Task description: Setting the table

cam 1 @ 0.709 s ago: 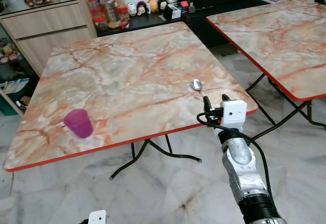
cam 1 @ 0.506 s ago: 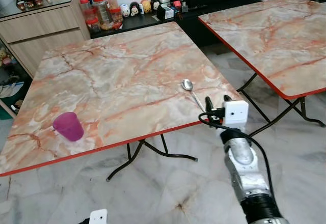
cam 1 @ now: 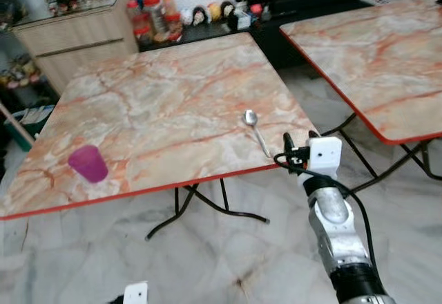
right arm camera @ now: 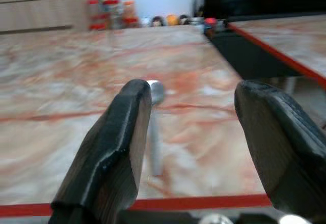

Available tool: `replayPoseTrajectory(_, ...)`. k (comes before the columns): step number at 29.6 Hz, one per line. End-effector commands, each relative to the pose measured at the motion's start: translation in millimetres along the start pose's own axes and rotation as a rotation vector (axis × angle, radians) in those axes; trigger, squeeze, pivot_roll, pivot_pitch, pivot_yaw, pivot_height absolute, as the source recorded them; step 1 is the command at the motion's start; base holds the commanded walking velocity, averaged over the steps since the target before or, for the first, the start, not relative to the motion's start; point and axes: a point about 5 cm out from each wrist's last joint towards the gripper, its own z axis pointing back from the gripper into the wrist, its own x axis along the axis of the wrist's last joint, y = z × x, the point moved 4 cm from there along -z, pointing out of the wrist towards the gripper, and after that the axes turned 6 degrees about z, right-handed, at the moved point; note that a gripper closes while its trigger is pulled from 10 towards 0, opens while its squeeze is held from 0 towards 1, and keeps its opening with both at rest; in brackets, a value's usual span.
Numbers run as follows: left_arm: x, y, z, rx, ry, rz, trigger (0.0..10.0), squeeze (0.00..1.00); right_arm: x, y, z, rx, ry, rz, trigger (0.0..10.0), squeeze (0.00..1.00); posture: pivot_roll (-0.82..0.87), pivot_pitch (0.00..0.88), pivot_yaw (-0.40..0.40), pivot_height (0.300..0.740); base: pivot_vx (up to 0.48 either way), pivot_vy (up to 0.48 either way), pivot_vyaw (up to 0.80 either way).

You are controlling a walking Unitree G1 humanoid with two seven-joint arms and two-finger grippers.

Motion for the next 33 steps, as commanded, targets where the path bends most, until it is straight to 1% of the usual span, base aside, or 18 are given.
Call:
replayPoseTrajectory(1, 0.9, 9.2, 0.8, 0.028, -0.003, 0.006, 10.0, 0.0, 3.6, 7.8, -3.2, 0.024, -0.004, -0.015, 10.0, 0.0, -0.31, 0.0, 0.089, 0.74, 0.27, 0.0, 0.0)
replayPoseTrajectory(16, -0.2, 8.3, 0.8, 0.024, 0.0, 0.007, 10.0, 0.0, 3.1, 10.9, -2.6, 0.03, -0.001, -0.017, 10.0, 0.0, -0.31, 0.0, 0.088, 0.74, 0.29, 0.0, 0.0)
replayPoseTrajectory(21, -0.3, 7.8, 0.7, 0.02, 0.002, 0.003, 10.0, 0.0, 0.4, 14.6, 0.5, 0.037, 0.009, -0.032, 10.0, 0.0, -0.31, 0.0, 0.089, 0.74, 0.295, 0.0, 0.0)
replayPoseTrajectory(33, -1.9, 7.6, 0.9, 0.02, 0.006, 0.0, 10.0, 0.0, -6.0, 23.1, 7.0, 0.065, 0.032, -0.017, 10.0, 0.0, -0.31, 0.0, 0.087, 0.74, 0.303, 0.0, 0.0)
